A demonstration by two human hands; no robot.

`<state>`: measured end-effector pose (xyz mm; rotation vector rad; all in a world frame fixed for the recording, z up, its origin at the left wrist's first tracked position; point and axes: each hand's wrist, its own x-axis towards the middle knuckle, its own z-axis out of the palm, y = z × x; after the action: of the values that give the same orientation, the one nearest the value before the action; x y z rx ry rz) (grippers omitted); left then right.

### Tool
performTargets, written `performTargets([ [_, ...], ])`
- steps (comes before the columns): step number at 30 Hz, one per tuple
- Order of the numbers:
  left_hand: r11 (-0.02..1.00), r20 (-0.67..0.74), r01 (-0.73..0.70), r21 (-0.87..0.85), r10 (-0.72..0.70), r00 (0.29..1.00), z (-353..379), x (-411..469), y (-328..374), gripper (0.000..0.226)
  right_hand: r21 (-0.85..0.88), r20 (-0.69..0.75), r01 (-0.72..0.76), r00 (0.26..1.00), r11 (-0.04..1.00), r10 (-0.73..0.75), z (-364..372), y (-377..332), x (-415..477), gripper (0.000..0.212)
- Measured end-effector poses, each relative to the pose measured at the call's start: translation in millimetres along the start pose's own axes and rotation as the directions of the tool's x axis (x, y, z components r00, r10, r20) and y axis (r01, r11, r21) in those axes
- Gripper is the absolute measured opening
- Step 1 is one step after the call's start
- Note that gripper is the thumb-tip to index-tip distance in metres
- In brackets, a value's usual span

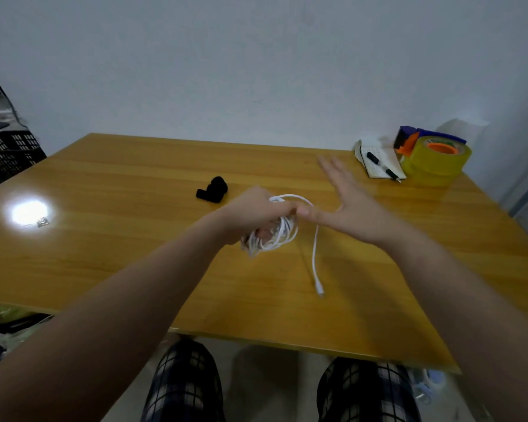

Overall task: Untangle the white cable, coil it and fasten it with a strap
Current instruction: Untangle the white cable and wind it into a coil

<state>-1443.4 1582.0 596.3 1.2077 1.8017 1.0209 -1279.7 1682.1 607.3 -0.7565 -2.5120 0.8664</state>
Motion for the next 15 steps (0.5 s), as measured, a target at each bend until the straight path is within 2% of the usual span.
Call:
performTargets([
  [2, 0.986, 0.101, -0.055, -0.155, 0.072, 0.992, 6.7, -6.2, 6.0, 0.049, 0.14, 0.096, 0.1, 0.989, 0.985, -0.114, 8.1, -5.5, -1.7, 0.097],
  [4, 0.967, 0.074, -0.088, -0.237, 0.109, 0.991, 13.5, -10.9, 12.8, 0.054, 0.404, 0.14, 0.079, 0.979, 0.912, -0.147, 22.4, -8.5, -3.3, 0.095],
  [6, 0.949, -0.033, -0.103, -0.297, 0.098, 0.995, 17.8, -10.2, 15.2, 0.062, 0.629, 0.065, 0.051, 0.991, 0.776, -0.117, 39.0, -9.3, -6.1, 0.091],
  [8, 0.917, -0.117, -0.138, -0.375, 0.1, 0.988, 22.2, -9.0, 12.9, 0.066, 0.74, -0.04, 0.053, 0.999, 0.671, -0.036, 52.5, -10.6, -7.7, 0.078],
  [10, 0.863, -0.171, -0.185, -0.47, 0.116, 0.978, 29.4, -8.1, 6.2, 0.065, 0.797, -0.094, 0.043, 0.994, 0.603, 0.053, 62.3, -16.0, -9.4, 0.056],
  [11, 0.832, -0.192, -0.187, -0.522, 0.099, 0.976, 33.2, -7.7, 3.1, 0.063, 0.791, -0.105, 0.028, 0.99, 0.611, 0.091, 66.0, -18.1, -9.1, 0.046],
  [13, 0.801, -0.215, -0.161, -0.576, 0.042, 0.976, 37.8, -8.0, -0.9, 0.061, 0.711, -0.152, 0.015, 0.979, 0.703, 0.133, 68.6, -20.5, -7.3, 0.024],
  [15, 0.831, -0.234, -0.168, -0.53, 0.047, 0.971, 39.0, -6.5, -1.6, 0.061, 0.566, -0.23, 0.046, 0.968, 0.823, 0.104, 66.5, -18.4, -5.7, 0.011],
])
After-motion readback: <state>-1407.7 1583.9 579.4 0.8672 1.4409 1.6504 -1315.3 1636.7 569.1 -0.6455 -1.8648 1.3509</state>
